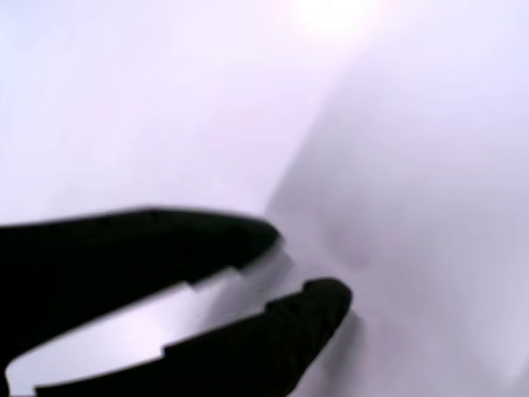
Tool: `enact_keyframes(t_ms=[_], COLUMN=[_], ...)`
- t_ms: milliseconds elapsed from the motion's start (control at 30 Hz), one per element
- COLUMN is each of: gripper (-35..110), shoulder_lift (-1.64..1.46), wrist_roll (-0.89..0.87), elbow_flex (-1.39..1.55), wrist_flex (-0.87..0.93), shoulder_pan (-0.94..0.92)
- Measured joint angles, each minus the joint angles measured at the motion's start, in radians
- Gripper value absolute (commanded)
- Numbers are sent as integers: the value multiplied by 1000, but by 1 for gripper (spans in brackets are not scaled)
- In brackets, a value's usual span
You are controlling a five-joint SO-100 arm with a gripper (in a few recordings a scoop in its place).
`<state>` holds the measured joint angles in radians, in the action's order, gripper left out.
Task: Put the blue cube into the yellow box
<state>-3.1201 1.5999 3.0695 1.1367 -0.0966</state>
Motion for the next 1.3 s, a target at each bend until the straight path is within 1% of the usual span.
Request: enact_keyframes(t_ms=[133, 300, 433, 533, 867, 1300], gripper=[28, 28, 42, 47, 55, 56], shoulder_lift=[275, 560, 739, 871, 1281, 1755], wrist_roll=[-26, -38, -52, -61, -77, -72], elbow_flex=[-140, -293, -405, -486, -775, -1147], wrist_flex=[-230, -572, -730, -833, -1043, -1244], shoulder_pan=[-86, -204, -275, -318, -408, -459])
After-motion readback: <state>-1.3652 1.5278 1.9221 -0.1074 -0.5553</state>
